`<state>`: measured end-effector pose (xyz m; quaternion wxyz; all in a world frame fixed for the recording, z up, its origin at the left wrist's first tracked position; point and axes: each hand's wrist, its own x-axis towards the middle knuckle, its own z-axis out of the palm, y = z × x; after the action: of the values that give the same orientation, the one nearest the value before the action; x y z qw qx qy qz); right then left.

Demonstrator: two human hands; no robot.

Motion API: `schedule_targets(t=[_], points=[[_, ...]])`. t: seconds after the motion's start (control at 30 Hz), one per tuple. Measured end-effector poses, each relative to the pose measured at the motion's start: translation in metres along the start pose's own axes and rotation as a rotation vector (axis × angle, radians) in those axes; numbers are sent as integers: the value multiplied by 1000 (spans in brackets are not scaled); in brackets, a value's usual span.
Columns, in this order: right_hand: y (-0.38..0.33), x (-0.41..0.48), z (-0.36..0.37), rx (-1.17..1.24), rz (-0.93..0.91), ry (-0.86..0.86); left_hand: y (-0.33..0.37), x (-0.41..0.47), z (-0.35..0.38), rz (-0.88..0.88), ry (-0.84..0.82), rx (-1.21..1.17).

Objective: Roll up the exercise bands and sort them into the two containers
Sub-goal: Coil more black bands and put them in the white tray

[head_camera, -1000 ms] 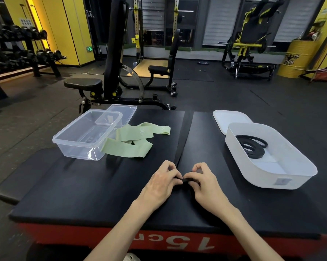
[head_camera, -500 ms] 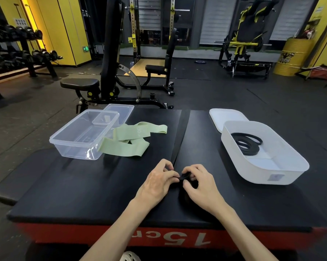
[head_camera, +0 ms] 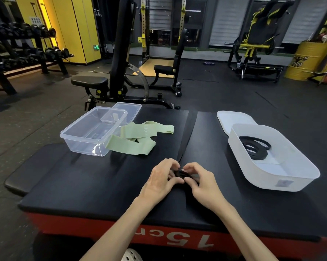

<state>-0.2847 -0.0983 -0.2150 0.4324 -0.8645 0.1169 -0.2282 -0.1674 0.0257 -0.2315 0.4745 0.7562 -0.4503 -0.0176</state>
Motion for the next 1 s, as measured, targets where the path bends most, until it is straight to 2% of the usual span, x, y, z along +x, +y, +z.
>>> schedule_targets(t=[0.1,0.37,0.47,0.53,0.6,0.67,0.73,0.8,1.0], points=[[-2,3,-2,41,16,-12,-2,1,1,64,-39,71],[2,4,-7,142,124,14,-3,2,2,65,-82,165],[8,8,-25,192,179,-70,-2,2,1,78,-92,175],[12,21,-35,72,84,-24,-1,2,1,76,-96,178],[13,41,-36,-189,-106,16,0,3,1,62,-101,194],[10,60,-24,-416,-251,-114,0,2,2,40,-115,224],[11,76,-11,-564,-279,-264,1,1,2,23,-125,245],[11,88,-5,-642,-290,-325,2,1,2,8,-125,260],[22,85,-21,-753,-368,-297,6,-2,5,5,-65,368]])
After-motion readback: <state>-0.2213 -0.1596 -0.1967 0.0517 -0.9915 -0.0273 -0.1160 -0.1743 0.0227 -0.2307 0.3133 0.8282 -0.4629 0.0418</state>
